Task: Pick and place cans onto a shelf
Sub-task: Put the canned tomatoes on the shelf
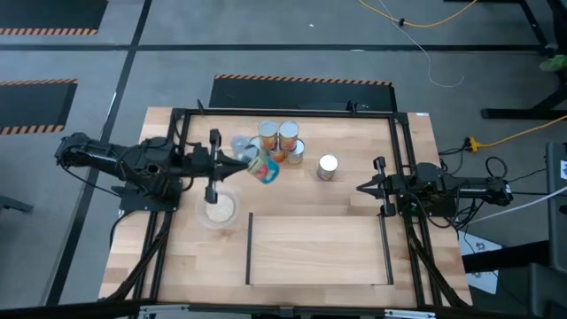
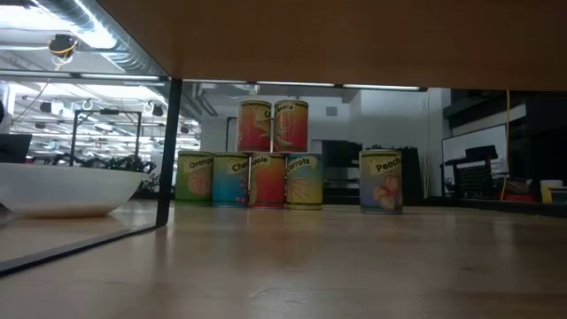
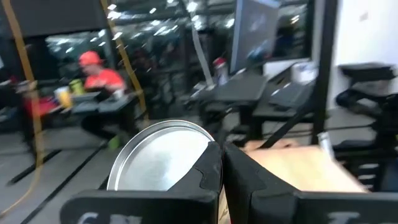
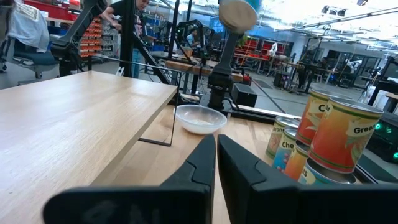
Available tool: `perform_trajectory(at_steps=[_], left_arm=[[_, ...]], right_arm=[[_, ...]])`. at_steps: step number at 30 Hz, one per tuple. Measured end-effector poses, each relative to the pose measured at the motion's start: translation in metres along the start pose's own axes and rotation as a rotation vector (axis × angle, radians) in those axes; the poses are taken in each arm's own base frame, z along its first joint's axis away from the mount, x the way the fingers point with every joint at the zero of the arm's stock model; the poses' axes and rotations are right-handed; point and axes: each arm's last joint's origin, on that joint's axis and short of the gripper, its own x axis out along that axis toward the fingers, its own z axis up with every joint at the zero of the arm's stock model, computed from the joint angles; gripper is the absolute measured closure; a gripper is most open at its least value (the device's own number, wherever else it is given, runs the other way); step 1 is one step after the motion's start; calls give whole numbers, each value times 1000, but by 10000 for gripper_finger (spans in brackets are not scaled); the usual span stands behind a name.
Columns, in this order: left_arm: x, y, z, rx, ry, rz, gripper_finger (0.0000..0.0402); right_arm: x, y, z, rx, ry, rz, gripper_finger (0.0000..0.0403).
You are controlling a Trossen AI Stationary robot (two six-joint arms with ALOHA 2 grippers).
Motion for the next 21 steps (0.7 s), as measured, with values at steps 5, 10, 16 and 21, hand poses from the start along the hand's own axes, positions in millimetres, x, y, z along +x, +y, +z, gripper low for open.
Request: perform_trajectory(at_steps=[5, 10, 16, 21], left_arm=[[1, -13, 5, -7, -59, -62, 401], [9, -29, 18, -6, -67, -118, 401], [36, -52, 40, 67, 19, -142, 401], [63, -71, 53, 95, 93, -168, 401]], right_arm=[[0, 0, 0, 0, 0, 0, 379], [0, 0, 0, 0, 0, 0, 379], [0, 0, 0, 0, -2, 0, 379], [0, 0, 0, -1, -5, -1, 379]])
